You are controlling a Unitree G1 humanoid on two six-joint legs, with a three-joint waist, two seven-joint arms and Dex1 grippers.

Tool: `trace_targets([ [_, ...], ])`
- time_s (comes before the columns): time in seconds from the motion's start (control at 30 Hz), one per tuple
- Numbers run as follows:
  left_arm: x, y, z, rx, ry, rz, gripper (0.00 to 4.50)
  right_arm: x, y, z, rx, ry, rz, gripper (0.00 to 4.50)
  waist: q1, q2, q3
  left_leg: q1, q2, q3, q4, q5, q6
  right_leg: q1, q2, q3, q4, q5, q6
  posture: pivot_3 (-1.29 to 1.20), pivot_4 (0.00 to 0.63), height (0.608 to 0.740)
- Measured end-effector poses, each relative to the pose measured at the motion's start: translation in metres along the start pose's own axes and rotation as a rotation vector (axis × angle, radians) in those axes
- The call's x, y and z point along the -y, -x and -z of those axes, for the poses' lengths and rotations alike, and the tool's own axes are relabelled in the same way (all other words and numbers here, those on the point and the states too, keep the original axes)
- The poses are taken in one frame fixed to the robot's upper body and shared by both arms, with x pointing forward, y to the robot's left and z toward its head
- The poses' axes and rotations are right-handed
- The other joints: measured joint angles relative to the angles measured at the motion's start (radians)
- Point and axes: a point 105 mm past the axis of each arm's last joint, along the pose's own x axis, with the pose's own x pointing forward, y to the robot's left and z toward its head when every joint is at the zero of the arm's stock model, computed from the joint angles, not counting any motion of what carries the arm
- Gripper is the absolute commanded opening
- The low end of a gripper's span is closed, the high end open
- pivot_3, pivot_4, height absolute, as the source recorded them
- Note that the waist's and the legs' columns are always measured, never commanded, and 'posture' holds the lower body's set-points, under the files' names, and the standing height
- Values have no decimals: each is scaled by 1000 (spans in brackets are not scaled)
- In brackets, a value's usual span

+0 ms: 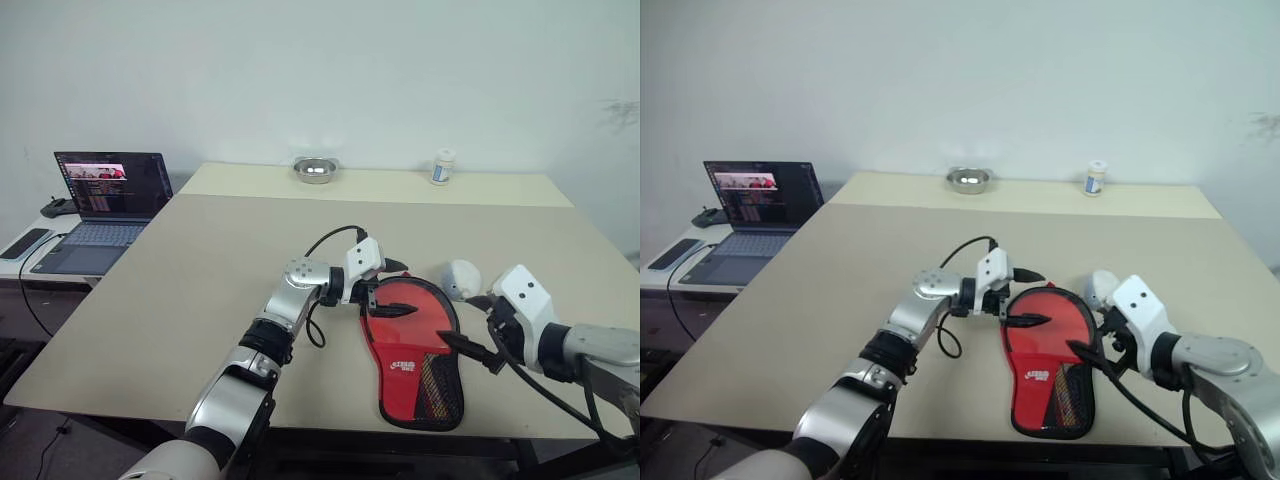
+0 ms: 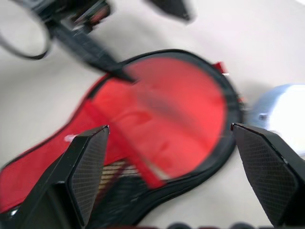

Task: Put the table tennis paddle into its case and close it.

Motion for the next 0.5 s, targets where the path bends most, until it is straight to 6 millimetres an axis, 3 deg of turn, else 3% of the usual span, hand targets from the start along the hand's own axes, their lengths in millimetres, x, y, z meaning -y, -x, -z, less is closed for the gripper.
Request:
trace_targets([
  [0.27,2,-1,11,-41,22,9,4453,30,-5,-10,40,18,104,4500,0,2,-2,2,0,3,1,0,0,0,0,1,3,0,0,0,0,740],
  [0.5,13,-5,38,-106,123,67,4453,60,-24,-15,74,-28,211,4500,-3,3,-3,3,0,7,1,0,1,-1,1,8,6,0,0,0,0,740],
])
